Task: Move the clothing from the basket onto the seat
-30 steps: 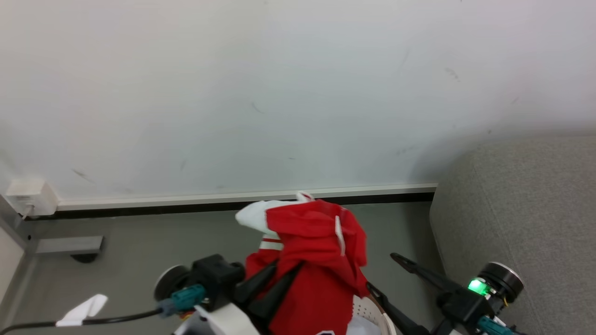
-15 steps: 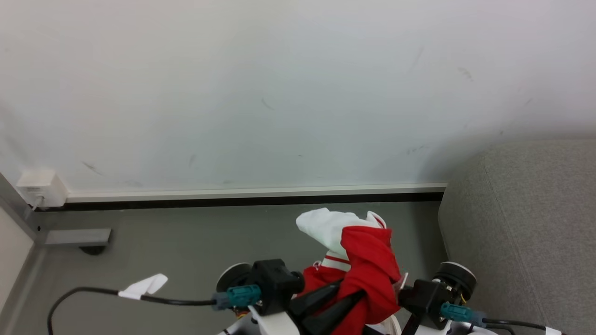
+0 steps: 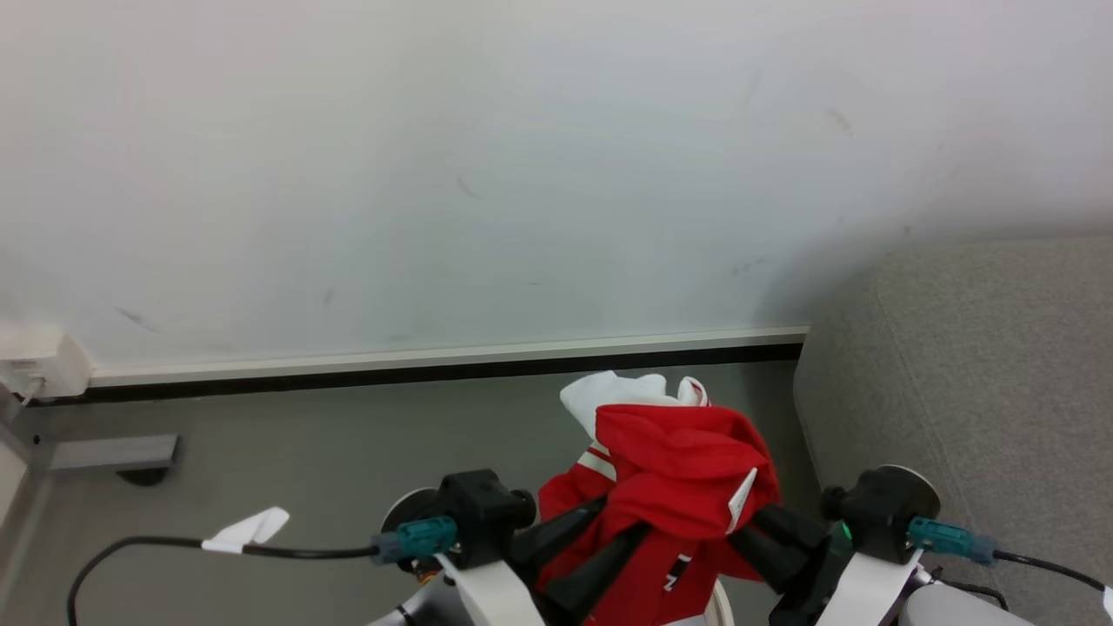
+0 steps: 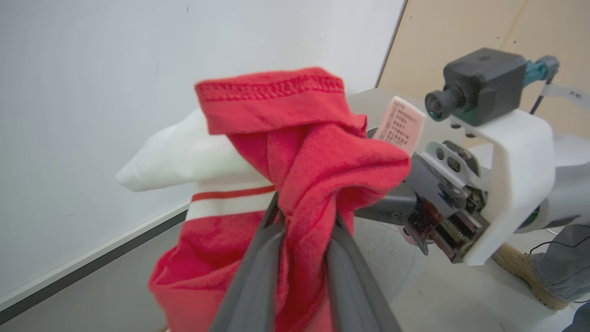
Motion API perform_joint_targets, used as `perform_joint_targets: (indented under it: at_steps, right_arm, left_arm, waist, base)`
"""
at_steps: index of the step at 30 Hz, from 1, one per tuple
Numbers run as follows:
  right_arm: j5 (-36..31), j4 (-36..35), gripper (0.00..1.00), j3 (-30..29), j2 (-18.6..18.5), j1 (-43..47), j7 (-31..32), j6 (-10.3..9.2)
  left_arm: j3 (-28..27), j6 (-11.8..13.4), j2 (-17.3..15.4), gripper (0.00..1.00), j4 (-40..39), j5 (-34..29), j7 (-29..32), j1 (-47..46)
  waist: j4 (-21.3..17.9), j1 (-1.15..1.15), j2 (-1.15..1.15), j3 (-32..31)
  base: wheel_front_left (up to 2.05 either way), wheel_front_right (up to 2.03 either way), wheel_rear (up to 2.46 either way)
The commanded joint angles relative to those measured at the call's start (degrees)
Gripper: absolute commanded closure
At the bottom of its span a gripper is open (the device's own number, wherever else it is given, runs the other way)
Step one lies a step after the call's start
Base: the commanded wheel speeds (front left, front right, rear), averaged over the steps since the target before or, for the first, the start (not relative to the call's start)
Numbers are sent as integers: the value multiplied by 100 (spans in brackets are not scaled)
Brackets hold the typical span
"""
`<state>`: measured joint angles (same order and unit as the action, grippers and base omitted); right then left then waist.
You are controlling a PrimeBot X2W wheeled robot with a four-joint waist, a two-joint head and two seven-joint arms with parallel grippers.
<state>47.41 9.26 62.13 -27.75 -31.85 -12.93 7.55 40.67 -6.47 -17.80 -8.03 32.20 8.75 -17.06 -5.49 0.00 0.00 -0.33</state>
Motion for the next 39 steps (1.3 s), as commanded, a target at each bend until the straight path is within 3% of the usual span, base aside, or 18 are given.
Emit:
perform_joint_targets:
  at_steps: [1,2,10,15,19,27,35,39]
  right_arm:
    - [78,22,100,-81,-82,42,-56,-12]
    - [109,32,100,-145,-106,72,-84,-12]
    - [139,77,100,-988,-294,296,-194,-13]
    - [19,141,100,-1838,-410,358,-228,-12]
    - [-82,355,100,-2636,-425,185,-225,-12]
    - [-390,1399,100,-4372,-292,-1049,-194,-12]
    - [-1228,2940,100,-6086,-572,-2768,-35,-13]
    - [-1725,3768,100,-6612,-692,-3334,75,-12]
  left_arm:
    - [-27,35,-16,15,42,-50,-81,61]
    - [-30,52,-24,0,67,-86,-117,77]
    - [30,172,37,0,202,-321,-516,155]
    - [171,164,103,0,308,-564,-637,-62]
    - [266,113,174,0,364,-709,-662,-383]
    - [420,16,171,0,384,-1009,-557,-1164]
    - [458,-30,160,0,222,-1227,-547,-1864]
    - [466,-40,155,0,140,-1288,-553,-2079]
  waist:
    - [-93,0,0,20]
    - [-156,0,0,29]
    - [-999,0,0,234]
    - [-1501,0,0,680]
    - [-1639,0,0,1183]
    - [-1298,0,0,2392]
    - [-645,0,0,3455]
    - [-363,0,0,3828]
  base:
    - [0,0,0]
    - [0,0,0]
    - [0,0,0]
    - [0,0,0]
    - [0,0,0]
    - [0,0,0]
    - [0,0,0]
    - [0,0,0]
